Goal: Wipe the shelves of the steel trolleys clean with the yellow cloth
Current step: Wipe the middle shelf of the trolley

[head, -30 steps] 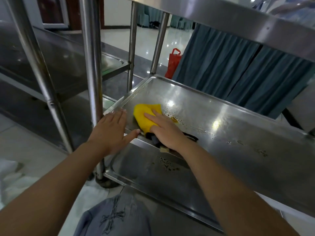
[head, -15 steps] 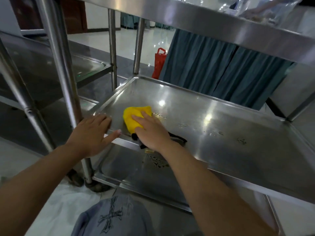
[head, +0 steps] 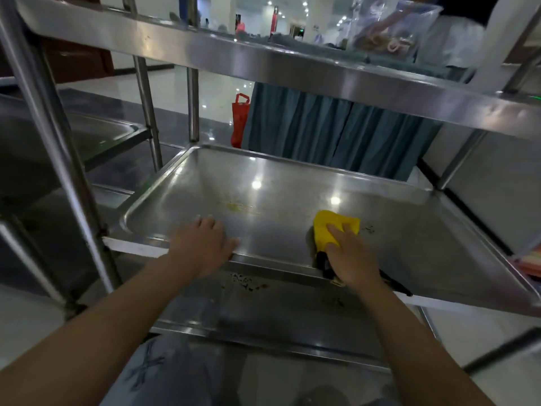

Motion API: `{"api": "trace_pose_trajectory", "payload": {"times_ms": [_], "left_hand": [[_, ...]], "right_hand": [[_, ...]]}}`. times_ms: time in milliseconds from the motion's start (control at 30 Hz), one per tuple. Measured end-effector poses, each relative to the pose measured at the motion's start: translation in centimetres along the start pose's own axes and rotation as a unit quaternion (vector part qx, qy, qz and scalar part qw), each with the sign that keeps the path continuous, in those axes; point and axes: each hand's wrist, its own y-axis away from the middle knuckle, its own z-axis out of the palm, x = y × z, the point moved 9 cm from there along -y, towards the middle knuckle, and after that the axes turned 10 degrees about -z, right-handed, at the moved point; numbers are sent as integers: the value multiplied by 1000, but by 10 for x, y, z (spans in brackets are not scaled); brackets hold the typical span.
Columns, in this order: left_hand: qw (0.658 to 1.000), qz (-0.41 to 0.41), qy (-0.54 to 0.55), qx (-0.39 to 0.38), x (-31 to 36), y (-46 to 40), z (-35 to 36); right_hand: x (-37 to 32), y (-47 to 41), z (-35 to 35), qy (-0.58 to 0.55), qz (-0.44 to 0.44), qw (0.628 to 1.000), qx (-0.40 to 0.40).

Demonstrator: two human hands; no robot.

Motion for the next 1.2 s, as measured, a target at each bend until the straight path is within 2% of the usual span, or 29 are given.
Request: {"api": "trace_pose_trajectory", "payload": {"times_ms": [167, 267, 333, 467, 567, 767, 900, 1000, 1100, 1200], "left_hand": [[999, 46, 21, -14, 95, -2, 4], [999, 50, 5, 4, 124, 2, 13], [998, 59, 14, 23, 125, 3, 14], [996, 81, 11, 29, 126, 3, 13], [996, 78, 10, 44, 126, 2, 15], [995, 75, 3, 58, 124, -3, 21], [994, 76, 25, 74, 124, 1, 17], [997, 75, 11, 28, 129, 1, 16], [996, 62, -30, -63, 133, -3, 18], [984, 57, -37, -165, 138, 9, 4]], "right_hand": [[-29, -1, 11, 11, -58, 997, -53], [-7, 8, 3, -34, -78, 994, -71], [31, 16, -15, -34, -55, 997, -46], [136, 43, -63, -12, 72, 997, 8], [180, 55, -87, 6, 137, 990, 38], [173, 44, -83, 36, 163, 983, 75], [149, 46, -83, 52, 138, 983, 110], [120, 46, -83, 35, 137, 984, 105], [89, 50, -70, 20, 121, 992, -8], [60, 70, -76, -124, 142, 979, -82]]}}
